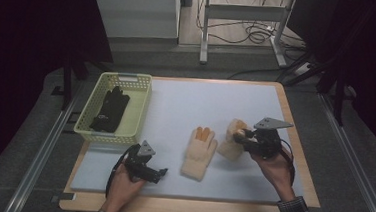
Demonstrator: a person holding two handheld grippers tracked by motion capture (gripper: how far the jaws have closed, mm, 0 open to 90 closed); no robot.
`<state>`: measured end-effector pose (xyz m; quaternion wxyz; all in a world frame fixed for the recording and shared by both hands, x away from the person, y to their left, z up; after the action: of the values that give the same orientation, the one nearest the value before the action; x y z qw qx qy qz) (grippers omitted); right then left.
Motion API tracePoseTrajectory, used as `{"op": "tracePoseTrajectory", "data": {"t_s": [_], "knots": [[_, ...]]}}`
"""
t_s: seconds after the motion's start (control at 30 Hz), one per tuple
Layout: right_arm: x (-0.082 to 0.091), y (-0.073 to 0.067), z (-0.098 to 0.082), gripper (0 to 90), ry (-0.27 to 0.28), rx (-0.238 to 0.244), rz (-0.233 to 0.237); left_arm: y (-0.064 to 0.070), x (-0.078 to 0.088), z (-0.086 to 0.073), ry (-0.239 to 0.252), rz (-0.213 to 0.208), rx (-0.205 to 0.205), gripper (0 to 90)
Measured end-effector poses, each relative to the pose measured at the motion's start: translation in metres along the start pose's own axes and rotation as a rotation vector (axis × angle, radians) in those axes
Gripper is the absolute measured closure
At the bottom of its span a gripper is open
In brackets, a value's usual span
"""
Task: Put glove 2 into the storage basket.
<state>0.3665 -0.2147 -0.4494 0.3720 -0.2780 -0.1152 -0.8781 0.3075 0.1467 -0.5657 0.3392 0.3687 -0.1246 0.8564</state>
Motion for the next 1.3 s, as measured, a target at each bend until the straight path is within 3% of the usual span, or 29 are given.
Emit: {"op": "tracePoseTrajectory", "data": {"t_s": [0.03,0.07,0.1,0.13,0.23,0.27,0.33,0.4,0.47,0.5,0.53,0.57,0.6,0.63,0.83,0.93,0.97,1.0,1.07,1.17,1.2,1.3], "knots": [[0.000,0.000,0.000,60.7,0.000,0.000,0.000,0.000,0.000,0.000,0.000,0.000,0.000,0.6],[-0.004,-0.013,0.007,60.5,0.001,0.018,0.042,0.000,0.000,0.000,0.001,0.000,0.001,0.6],[-0.004,-0.013,0.007,60.5,0.001,0.018,0.042,0.000,0.000,0.000,0.001,0.000,0.001,0.6],[-0.010,-0.025,0.013,60.3,0.001,0.029,0.081,0.000,0.000,0.000,0.001,-0.001,0.002,0.6],[-0.018,-0.035,0.019,60.2,-0.001,0.042,0.108,0.000,0.000,0.000,0.000,-0.001,0.002,0.6],[-0.031,-0.045,0.025,60.0,-0.017,0.048,0.143,0.000,0.000,0.000,0.000,-0.001,0.002,0.6],[-0.036,-0.048,0.026,59.8,-0.026,0.051,0.151,0.000,0.000,0.000,-0.002,-0.001,-0.001,0.6],[-0.063,-0.057,0.026,58.5,-0.101,0.058,0.168,0.000,0.000,0.000,-0.001,-0.002,-0.001,0.6],[-0.078,-0.059,0.022,55.7,-0.150,0.039,0.195,0.000,0.000,0.000,0.000,-0.001,-0.001,0.6],[-0.078,-0.059,0.022,55.7,-0.150,0.039,0.195,0.000,0.000,0.000,0.000,-0.001,-0.001,0.6],[-0.086,-0.059,0.018,53.6,-0.169,0.026,0.208,0.000,0.000,0.000,-0.001,-0.001,-0.002,0.6],[-0.100,-0.062,0.009,42.4,-0.214,0.031,0.208,0.000,0.000,0.000,-0.001,-0.002,0.000,0.6],[-0.100,-0.062,0.009,42.4,-0.214,0.031,0.208,0.000,0.000,0.000,-0.001,-0.002,0.000,0.6],[-0.106,-0.065,0.002,33.2,-0.233,0.054,0.188,0.000,0.000,0.000,-0.001,-0.002,0.000,0.6],[-0.090,-0.064,0.002,31.3,-0.186,0.064,0.167,0.000,0.000,0.000,0.001,0.000,0.000,0.6],[-0.073,-0.061,0.000,45.6,-0.166,0.068,0.152,0.000,0.000,0.000,0.000,0.000,0.000,0.6],[-0.065,-0.060,-0.005,56.6,-0.151,0.070,0.144,0.000,0.000,0.000,-0.001,-0.001,-0.002,0.6],[-0.065,-0.060,-0.005,56.6,-0.151,0.070,0.144,0.000,0.000,0.000,-0.001,-0.001,-0.002,0.6],[-0.053,-0.061,-0.023,70.9,-0.143,0.097,0.112,0.000,0.000,0.000,0.000,-0.001,0.002,0.6],[-0.051,-0.061,-0.034,73.8,-0.161,0.095,0.106,0.000,0.000,0.000,0.000,-0.001,0.002,0.6],[-0.052,-0.062,-0.048,74.6,-0.195,0.087,0.112,0.000,0.000,0.000,-0.002,-0.001,0.000,0.6],[-0.056,-0.064,-0.058,74.5,-0.213,0.080,0.127,0.000,0.000,0.000,-0.001,-0.001,0.000,0.6]]}}
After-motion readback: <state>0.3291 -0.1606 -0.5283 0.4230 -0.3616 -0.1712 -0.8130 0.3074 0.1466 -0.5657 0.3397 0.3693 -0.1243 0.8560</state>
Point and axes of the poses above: each handheld gripper's, and its own axes: x roughly backward along the jaws, z roughly out of its top, y roughly to its right, the point moved 2 cm from there along -x, roughly forward along the jaws
